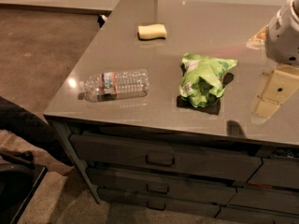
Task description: Place water bottle upright
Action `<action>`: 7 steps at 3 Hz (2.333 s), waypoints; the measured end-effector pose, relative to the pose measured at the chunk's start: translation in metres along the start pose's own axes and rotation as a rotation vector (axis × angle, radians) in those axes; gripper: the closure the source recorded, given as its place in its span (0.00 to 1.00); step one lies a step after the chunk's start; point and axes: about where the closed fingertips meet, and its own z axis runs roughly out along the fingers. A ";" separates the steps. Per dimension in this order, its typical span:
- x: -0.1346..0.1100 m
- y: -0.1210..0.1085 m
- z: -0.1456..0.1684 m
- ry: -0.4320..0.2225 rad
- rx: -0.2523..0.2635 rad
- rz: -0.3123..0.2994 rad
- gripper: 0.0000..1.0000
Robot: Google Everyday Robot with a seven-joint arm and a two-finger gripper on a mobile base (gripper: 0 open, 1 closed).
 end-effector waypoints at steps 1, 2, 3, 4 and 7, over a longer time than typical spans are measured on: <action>-0.006 -0.002 0.001 -0.006 -0.003 -0.019 0.00; -0.034 -0.009 0.007 -0.031 -0.013 -0.097 0.00; -0.088 -0.017 0.016 -0.066 -0.031 -0.197 0.00; -0.135 -0.022 0.027 -0.086 -0.062 -0.265 0.00; -0.266 -0.039 0.103 -0.061 -0.178 -0.295 0.00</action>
Offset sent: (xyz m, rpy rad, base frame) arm 0.0221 0.0326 -0.0032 0.0007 0.0146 0.1350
